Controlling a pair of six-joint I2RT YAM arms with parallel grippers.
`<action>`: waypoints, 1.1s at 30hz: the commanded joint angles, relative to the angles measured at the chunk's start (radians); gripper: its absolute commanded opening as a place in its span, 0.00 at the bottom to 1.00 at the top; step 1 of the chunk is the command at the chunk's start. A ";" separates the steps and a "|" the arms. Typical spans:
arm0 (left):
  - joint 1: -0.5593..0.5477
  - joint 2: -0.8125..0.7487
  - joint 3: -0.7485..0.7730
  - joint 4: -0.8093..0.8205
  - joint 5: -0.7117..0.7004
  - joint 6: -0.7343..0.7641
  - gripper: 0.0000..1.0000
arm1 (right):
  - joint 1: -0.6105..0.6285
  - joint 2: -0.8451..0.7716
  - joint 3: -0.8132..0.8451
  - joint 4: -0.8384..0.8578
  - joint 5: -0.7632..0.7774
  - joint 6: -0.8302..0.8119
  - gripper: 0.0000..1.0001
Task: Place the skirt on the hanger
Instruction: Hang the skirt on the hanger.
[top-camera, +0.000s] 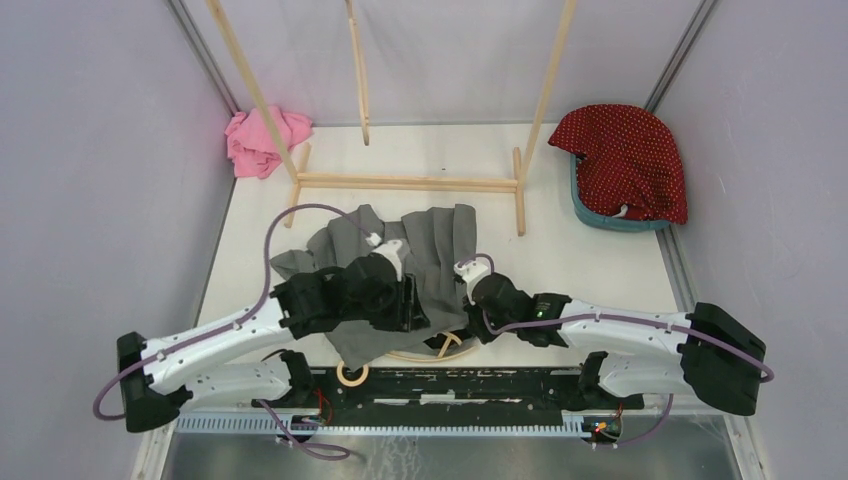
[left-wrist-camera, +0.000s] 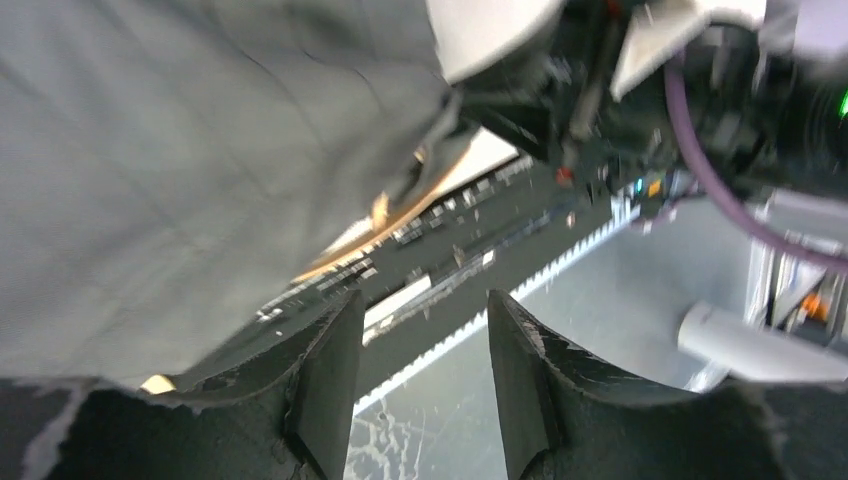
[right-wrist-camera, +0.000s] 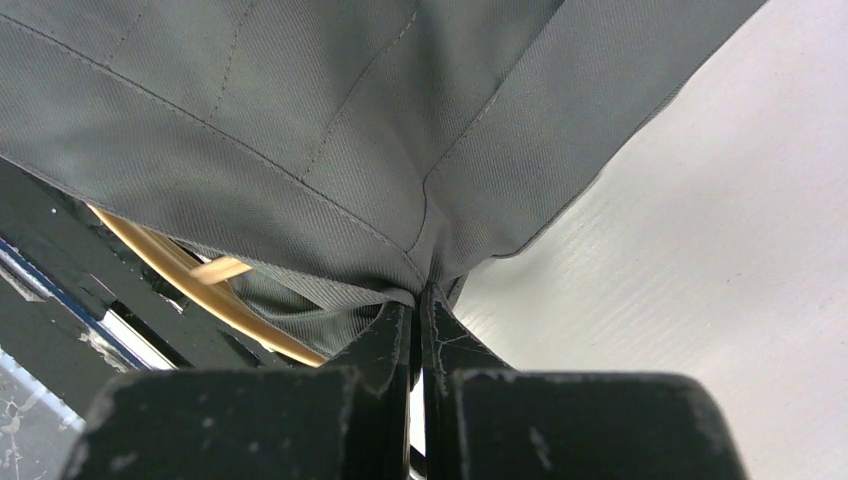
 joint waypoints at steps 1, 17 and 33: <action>-0.155 0.102 -0.008 0.129 0.079 0.054 0.56 | -0.006 0.013 -0.004 0.053 0.018 -0.015 0.01; -0.319 0.409 0.025 0.213 -0.140 0.213 0.62 | -0.007 0.026 -0.100 0.156 -0.009 0.063 0.01; -0.318 0.509 -0.048 0.396 -0.069 0.302 0.38 | -0.006 -0.012 -0.111 0.143 -0.015 0.076 0.01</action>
